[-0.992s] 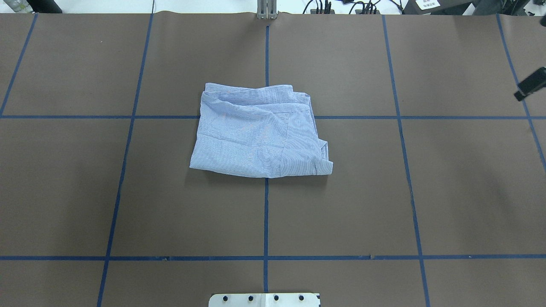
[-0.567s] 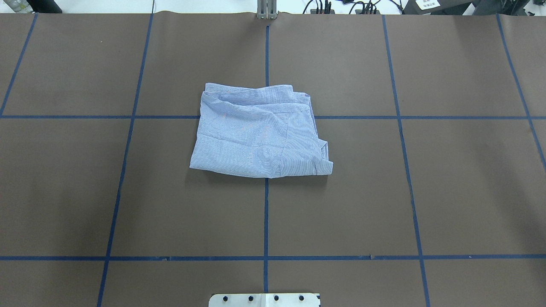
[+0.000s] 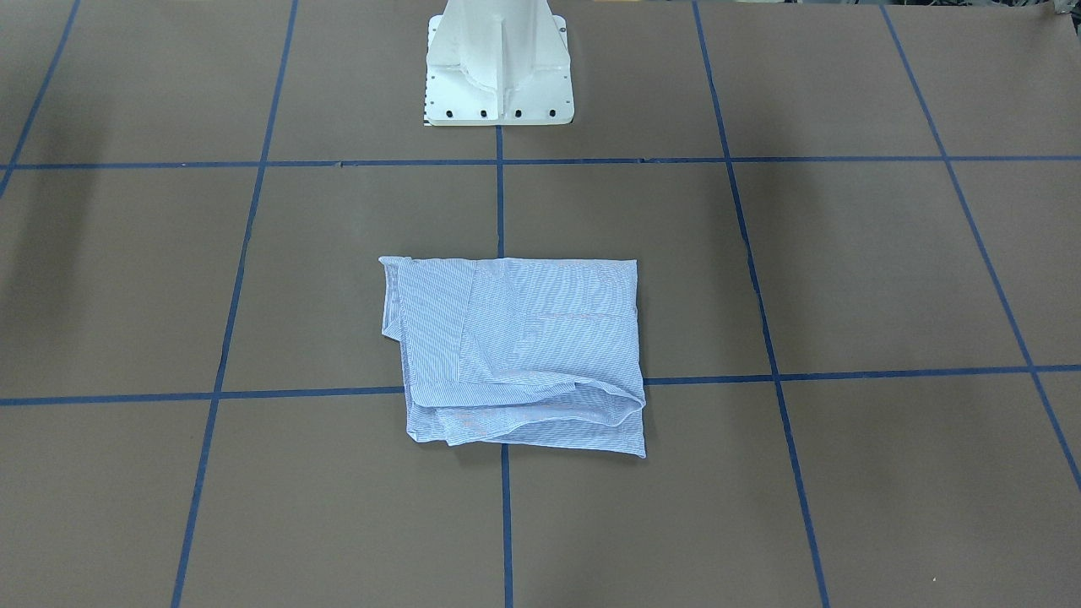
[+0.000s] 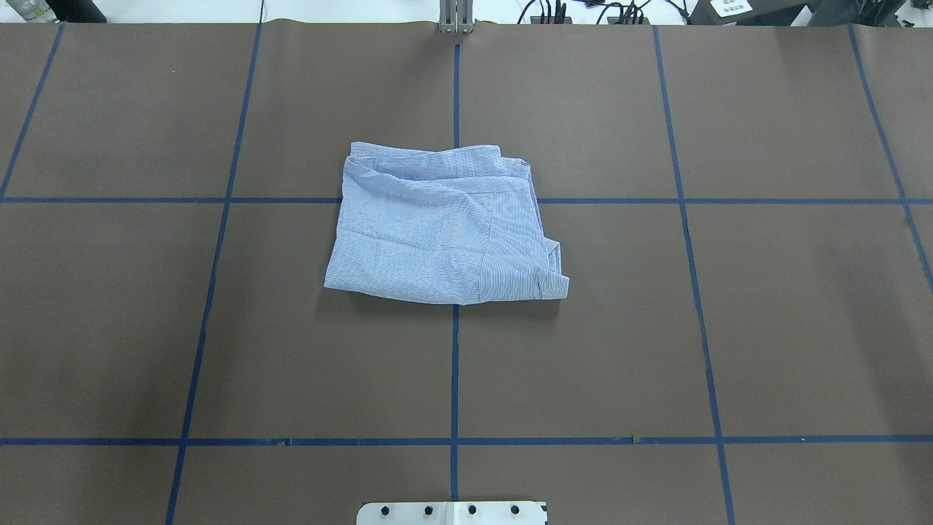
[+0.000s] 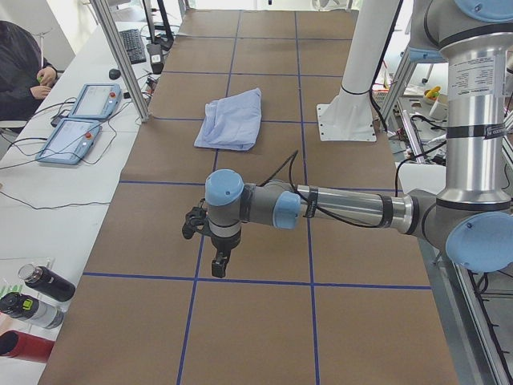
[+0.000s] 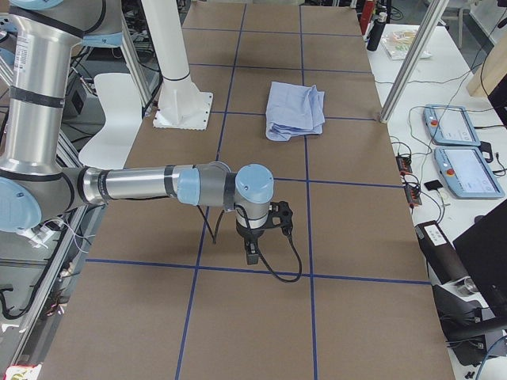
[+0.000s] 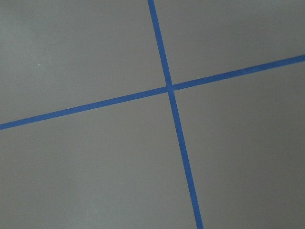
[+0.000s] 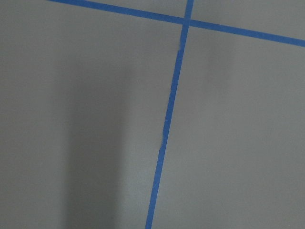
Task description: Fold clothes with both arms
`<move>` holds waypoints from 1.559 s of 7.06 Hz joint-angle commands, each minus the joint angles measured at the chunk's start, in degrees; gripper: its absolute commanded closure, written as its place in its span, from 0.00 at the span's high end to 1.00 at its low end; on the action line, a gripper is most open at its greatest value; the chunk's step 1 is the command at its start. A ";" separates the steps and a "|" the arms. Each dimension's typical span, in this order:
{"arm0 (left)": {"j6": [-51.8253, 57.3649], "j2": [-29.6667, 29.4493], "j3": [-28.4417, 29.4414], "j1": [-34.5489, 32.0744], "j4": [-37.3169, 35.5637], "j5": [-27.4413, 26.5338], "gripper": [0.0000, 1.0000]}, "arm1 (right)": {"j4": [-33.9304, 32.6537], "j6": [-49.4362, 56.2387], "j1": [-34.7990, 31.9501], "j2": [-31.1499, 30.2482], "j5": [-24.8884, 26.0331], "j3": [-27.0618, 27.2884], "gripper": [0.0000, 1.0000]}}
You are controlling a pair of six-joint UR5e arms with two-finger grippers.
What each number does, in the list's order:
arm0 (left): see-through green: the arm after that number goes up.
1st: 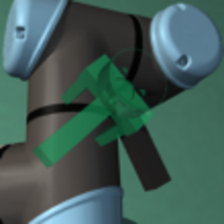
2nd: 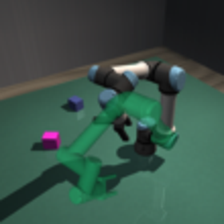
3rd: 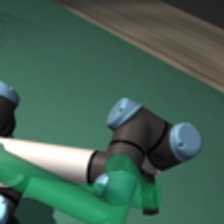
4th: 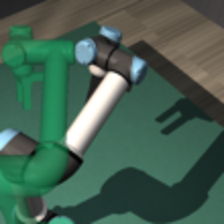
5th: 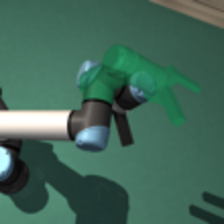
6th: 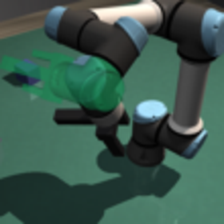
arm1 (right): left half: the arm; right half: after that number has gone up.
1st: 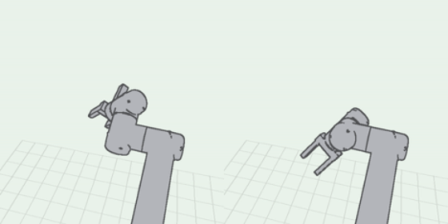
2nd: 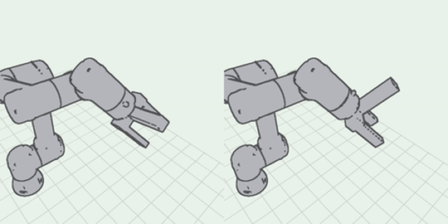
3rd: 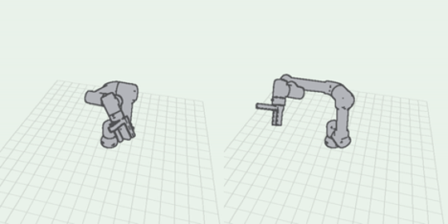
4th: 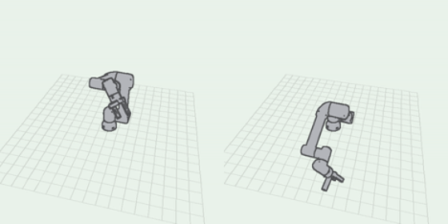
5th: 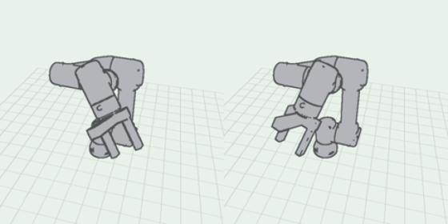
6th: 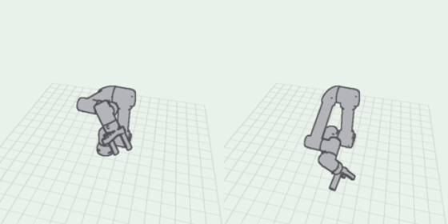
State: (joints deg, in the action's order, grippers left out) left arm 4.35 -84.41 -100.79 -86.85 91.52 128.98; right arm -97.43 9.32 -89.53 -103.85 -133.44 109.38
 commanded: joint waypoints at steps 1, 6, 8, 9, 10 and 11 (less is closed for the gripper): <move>0.04 0.38 -0.72 -0.07 -0.55 0.14 1.00 | 7.30 -7.62 0.05 -0.83 0.20 -0.05 1.00; 0.74 3.90 -0.98 0.19 -0.20 0.49 1.00 | 9.80 -9.24 0.41 -1.44 0.20 0.04 1.00; 0.66 3.90 -1.07 0.10 -0.64 0.49 1.00 | 9.80 -9.24 0.41 -1.44 0.03 0.13 1.00; 0.14 3.99 -2.46 0.02 -0.55 -0.47 1.00 | 9.80 -9.24 0.32 -1.44 0.03 0.13 1.00; 0.13 4.60 -3.52 0.10 -0.55 0.04 1.00 | 9.89 -9.24 0.32 -1.44 -0.06 0.22 1.00; 0.13 4.78 -3.27 0.10 -0.55 -0.04 1.00 | 9.80 -9.41 0.41 -1.44 -0.32 0.57 1.00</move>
State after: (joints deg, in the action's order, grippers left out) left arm 4.54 -79.97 -103.77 -86.77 90.96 128.94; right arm -87.59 0.05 -89.18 -105.29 -133.53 109.66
